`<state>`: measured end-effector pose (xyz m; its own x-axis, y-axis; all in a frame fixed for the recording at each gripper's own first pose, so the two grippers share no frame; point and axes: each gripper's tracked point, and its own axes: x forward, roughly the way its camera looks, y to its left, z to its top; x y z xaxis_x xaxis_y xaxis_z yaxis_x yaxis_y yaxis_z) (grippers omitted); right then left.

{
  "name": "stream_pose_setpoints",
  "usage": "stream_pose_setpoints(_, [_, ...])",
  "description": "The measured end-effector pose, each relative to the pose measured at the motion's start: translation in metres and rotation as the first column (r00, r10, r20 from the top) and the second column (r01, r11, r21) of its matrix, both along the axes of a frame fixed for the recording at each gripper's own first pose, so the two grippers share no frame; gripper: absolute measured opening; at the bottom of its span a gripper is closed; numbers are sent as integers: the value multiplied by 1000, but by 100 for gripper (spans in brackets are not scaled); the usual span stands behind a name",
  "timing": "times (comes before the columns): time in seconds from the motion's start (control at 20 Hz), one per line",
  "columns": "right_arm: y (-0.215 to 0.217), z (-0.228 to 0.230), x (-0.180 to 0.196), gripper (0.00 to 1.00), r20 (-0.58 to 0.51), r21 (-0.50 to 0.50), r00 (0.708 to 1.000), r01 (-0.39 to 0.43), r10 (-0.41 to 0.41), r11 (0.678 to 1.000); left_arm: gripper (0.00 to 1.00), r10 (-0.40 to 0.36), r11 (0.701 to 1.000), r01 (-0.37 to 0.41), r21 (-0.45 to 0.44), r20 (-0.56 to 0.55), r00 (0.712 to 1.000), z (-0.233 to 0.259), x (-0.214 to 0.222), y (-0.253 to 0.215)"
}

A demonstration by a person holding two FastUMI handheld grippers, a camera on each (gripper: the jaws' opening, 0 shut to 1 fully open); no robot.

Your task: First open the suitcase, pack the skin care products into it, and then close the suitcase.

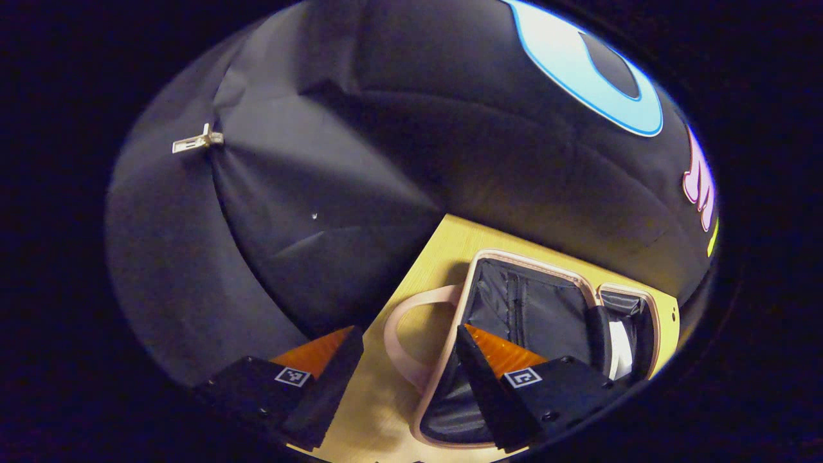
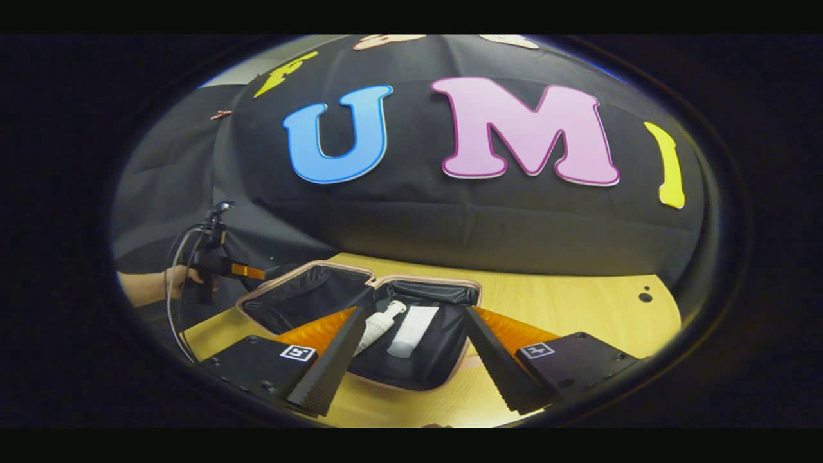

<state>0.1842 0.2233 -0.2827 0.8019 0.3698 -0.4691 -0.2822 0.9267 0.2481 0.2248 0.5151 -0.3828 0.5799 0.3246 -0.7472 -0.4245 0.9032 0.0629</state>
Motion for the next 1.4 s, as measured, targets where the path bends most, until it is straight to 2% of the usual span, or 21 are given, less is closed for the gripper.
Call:
stream_pose_setpoints(0.1, [-5,13,-17,98,27,-5,1000,-3,4,1000,93,-4,998,6,56,-41,999,-8,4,25])
stream_pose_setpoints(0.2, [-1,15,-39,98,19,19,999,-27,26,999,93,-18,998,22,56,-75,997,-25,12,29])
stream_pose_setpoints(0.3, [0,4,-58,98,-27,13,999,-36,37,999,93,-35,999,30,-45,-100,994,-49,20,18])
stream_pose_setpoints(0.4, [-3,-9,-72,98,-74,-6,997,-38,37,999,92,-45,995,33,-97,-122,991,-57,20,20])
stream_pose_setpoints(0.5, [-4,-16,-78,98,-101,-3,994,-31,30,1000,87,-88,985,64,-161,-149,985,-64,21,16])
stream_pose_setpoints(0.6, [-9,-19,-78,98,-109,-6,994,-18,17,1000,83,-112,977,67,-201,-223,968,-74,20,13])
stream_pose_setpoints(0.65, [-11,-20,-77,98,-108,-10,994,-13,11,1000,77,-130,974,69,-214,-284,950,-84,12,11])
stream_pose_setpoints(0.7, [-13,-20,-77,98,-105,-13,994,-9,7,1000,73,-142,975,78,-207,-314,939,-76,7,12])
stream_pose_setpoints(0.75, [-15,-19,-76,98,-100,-16,995,-5,3,1000,67,-157,974,98,-206,-294,943,-86,18,11])
stream_pose_setpoints(0.8, [-16,-19,-75,98,-95,-17,995,-1,-1,1000,56,-149,978,94,-187,-307,940,-86,16,10])
stream_pose_setpoints(0.85, [-18,-19,-74,98,-92,-21,996,1,-3,1000,37,-133,981,80,-175,-319,938,-87,13,11])
stream_pose_setpoints(0.9, [-21,-20,-74,98,-91,-25,996,4,-6,1000,34,-124,983,74,-166,-317,940,-83,14,13])
stream_pose_setpoints(0.95, [-23,-19,-73,98,-91,-27,996,7,-10,1000,25,-105,986,59,-153,-316,943,-82,14,15])
stream_pose_setpoints(1.05, [-27,-18,-70,98,-86,-26,996,13,-15,1000,20,-77,992,48,-115,-272,959,-68,22,16])
stream_pose_setpoints(1.1, [-30,-17,-70,98,-83,-29,996,12,-14,1000,22,-77,994,53,-100,-257,963,-57,24,13])
stream_pose_setpoints(1.15, [-33,-17,-69,98,-76,-35,997,10,-13,999,15,-90,995,73,-74,-260,961,-48,25,13])
stream_pose_setpoints(1.2, [-36,-17,-67,98,-70,-43,997,11,-14,999,14,-116,993,108,-45,-258,959,-33,27,12])
stream_pose_setpoints(1.25, [-37,-18,-66,98,-66,-46,998,6,-9,999,18,-139,990,139,-17,-249,958,-16,33,12])
stream_pose_setpoints(1.3, [-38,-18,-67,98,-65,-48,998,5,-8,999,13,-150,988,155,5,-241,959,1,39,9])
stream_pose_setpoints(1.4, [-44,-17,-65,98,-52,-56,999,12,-15,998,12,-171,983,183,33,-219,961,32,45,-14])
